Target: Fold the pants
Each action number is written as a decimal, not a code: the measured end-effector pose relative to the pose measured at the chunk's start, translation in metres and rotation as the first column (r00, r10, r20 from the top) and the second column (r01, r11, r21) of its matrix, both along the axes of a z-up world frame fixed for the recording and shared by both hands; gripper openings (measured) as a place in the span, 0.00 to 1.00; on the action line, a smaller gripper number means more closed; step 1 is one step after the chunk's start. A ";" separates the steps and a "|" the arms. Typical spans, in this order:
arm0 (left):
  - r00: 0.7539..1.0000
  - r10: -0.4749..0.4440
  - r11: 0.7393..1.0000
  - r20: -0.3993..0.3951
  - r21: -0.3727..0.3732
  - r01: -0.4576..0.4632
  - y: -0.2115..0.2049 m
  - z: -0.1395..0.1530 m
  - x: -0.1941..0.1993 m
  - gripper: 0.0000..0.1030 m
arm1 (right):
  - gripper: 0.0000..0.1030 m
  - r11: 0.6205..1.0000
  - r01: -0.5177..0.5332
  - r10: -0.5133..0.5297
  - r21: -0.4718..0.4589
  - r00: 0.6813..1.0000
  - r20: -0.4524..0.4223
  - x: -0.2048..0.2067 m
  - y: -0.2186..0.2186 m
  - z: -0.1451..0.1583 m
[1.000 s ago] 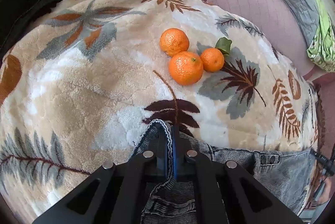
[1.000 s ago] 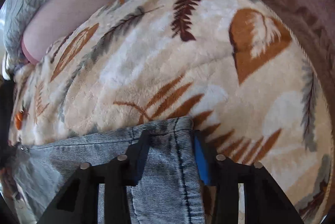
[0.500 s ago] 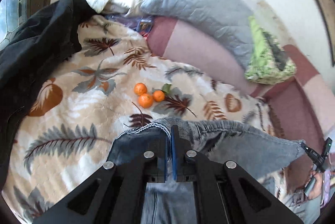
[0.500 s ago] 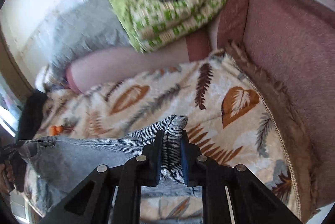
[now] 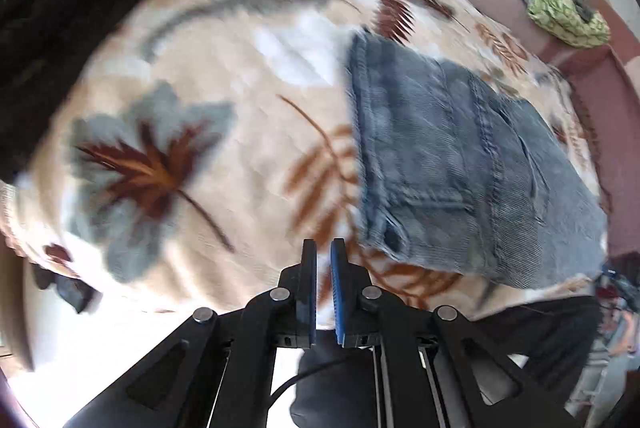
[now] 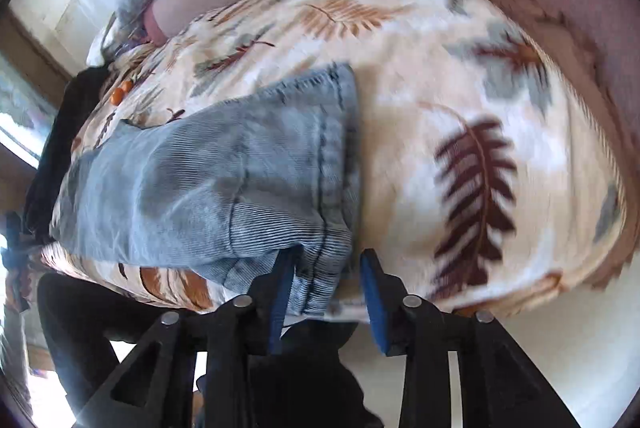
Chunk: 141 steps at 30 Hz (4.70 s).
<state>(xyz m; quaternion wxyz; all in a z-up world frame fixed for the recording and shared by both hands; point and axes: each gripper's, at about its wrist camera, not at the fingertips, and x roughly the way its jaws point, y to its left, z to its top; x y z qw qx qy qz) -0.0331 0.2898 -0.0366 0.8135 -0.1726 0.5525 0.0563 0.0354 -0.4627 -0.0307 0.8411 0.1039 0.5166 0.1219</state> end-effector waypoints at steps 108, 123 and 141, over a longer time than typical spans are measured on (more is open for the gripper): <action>0.979 -0.166 0.944 0.117 0.306 0.123 -0.169 -0.025 0.102 0.86 | 0.55 0.988 -0.045 0.023 -0.146 0.988 -0.151 0.138 0.100 -0.027; 0.979 -0.157 0.939 0.128 0.328 0.108 -0.189 -0.019 0.108 0.89 | 0.66 0.995 -0.091 0.083 -0.051 0.988 -0.133 0.160 0.169 -0.024; 0.977 -0.076 0.991 0.199 0.127 0.052 -0.156 -0.012 0.093 0.89 | 0.68 0.974 -0.202 0.219 0.100 0.952 -0.213 0.178 0.229 -0.044</action>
